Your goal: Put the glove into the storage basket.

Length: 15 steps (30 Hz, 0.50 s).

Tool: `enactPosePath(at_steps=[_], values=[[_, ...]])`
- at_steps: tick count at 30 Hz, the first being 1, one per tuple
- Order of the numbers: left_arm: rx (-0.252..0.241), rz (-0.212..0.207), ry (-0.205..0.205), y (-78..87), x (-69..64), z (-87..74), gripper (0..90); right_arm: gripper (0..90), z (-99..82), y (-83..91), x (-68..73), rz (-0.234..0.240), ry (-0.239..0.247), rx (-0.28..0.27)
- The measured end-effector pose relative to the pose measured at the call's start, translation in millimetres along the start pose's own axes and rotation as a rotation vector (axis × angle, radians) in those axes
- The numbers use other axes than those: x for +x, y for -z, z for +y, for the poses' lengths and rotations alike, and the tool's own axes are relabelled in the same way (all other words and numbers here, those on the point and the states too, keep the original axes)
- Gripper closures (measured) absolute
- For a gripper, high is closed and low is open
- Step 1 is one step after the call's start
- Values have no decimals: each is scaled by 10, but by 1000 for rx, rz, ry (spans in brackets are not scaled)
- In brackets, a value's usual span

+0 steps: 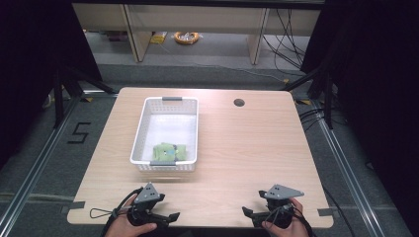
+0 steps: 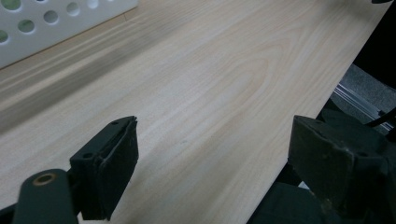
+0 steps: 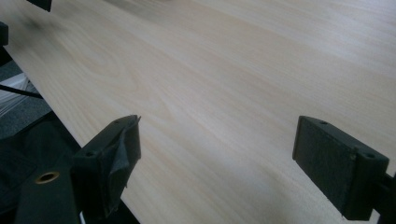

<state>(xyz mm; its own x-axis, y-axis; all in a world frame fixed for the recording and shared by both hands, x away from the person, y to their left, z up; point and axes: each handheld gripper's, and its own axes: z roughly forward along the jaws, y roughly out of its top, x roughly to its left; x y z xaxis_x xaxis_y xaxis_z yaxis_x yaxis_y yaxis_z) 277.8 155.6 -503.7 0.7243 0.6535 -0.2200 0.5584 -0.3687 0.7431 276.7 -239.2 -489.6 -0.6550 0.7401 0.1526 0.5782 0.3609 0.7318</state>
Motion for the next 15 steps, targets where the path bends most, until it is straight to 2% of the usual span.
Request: enactPosePath(at_steps=[1,2,3,4,5,6,7,8,9,10,11,12,13,14,15], values=[[8,2,4,7,-7,-6,159,160,-16,1,-3,13,4,-1],[10,-2,-12,8,-3,-8,159,160,-35,5,3,1,3,-6],[30,-3,-34,16,10,-10,159,160,-49,7,1,11,5,-2],[38,10,-33,10,9,-14,159,160,-65,17,22,-4,-10,0],[38,14,-30,0,10,-17,159,160,-76,23,13,6,3,10],[41,15,-35,-5,18,-22,159,161,-87,24,25,4,-7,13],[51,18,-31,-5,20,-23,159,160,-97,28,18,-6,8,12],[40,17,-15,-16,12,-29,159,160,-107,33,38,-3,-16,21],[52,25,-10,-21,24,-35,159,161,-109,27,15,0,12,19],[57,18,-9,-17,23,-33,159,161,-113,27,14,3,4,21],[62,20,-29,-12,31,-31,159,161,-115,26,11,3,3,22],[61,28,-15,-23,26,-35,159,160,-116,24,8,1,3,23],[56,25,-20,-21,18,-34,159,161,-116,26,6,-6,2,26],[67,17,-42,-16,26,-31,159,161,-119,18,5,-8,0,18],[67,16,-38,-22,22,-32,159,161,-117,24,5,-9,-2,23]])
